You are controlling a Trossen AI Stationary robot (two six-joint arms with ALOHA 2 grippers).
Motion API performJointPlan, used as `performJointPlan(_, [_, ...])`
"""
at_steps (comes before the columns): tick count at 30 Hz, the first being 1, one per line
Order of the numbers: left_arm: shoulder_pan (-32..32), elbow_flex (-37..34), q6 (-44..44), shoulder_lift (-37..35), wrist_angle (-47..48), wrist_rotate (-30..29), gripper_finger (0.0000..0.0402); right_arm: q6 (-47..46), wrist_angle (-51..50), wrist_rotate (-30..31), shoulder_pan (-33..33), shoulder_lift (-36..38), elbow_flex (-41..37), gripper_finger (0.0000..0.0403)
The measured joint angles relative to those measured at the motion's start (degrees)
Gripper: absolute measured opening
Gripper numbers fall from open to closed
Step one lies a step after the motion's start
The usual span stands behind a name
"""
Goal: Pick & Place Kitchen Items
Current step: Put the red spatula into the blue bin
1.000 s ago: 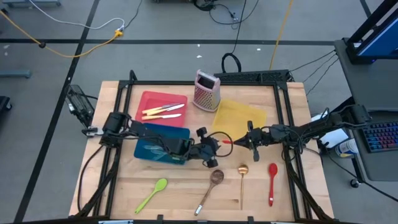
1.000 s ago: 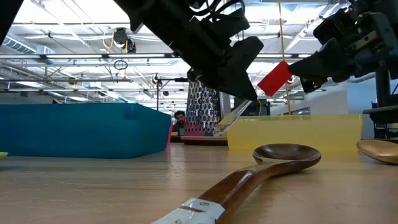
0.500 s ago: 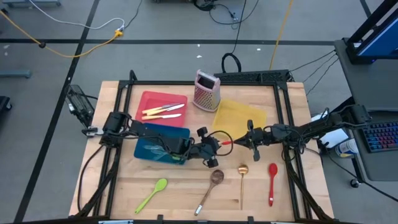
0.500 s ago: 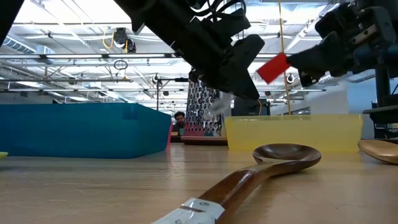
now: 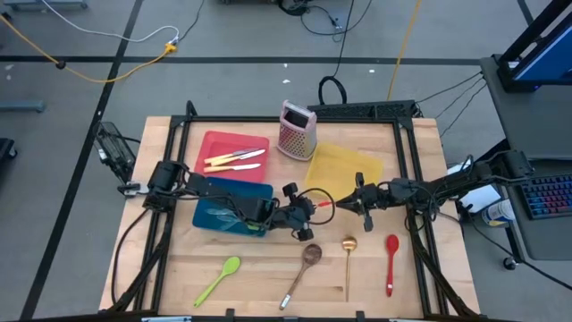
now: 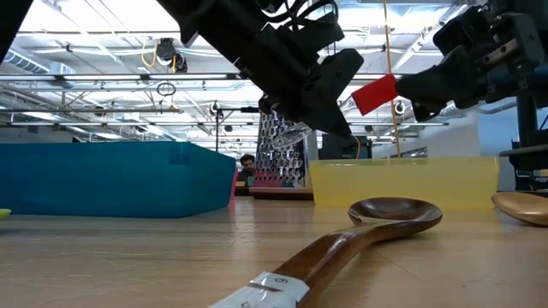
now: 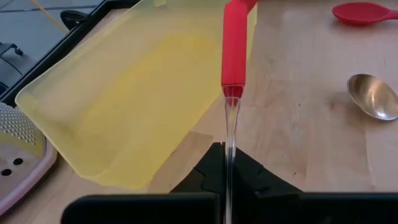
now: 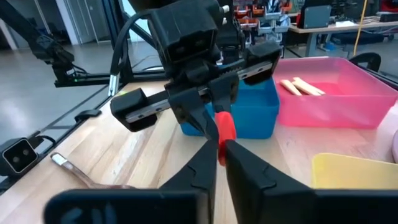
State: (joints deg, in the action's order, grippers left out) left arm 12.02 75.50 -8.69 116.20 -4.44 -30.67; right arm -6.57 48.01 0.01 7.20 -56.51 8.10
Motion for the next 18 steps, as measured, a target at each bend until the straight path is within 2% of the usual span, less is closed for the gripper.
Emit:
performJointPlan(9, [0.98, 0.00, -0.65, -0.03, 2.54, -2.19, 0.0002, 0.29, -1.27, 0.17, 0.00, 0.00, 0.00, 0.0102])
performJointPlan(14, [2.96, -0.04, -6.20, -3.67, 12.49, -7.97, 0.0003, -0.88, -1.58, 0.13, 0.00, 0.00, -0.04, 0.0133])
performJointPlan(18, [4.58, -0.04, -9.87, -8.02, 22.16, -8.46, 0.0003, -1.73, -1.58, 0.15, 0.00, 0.00, -0.07, 0.0141])
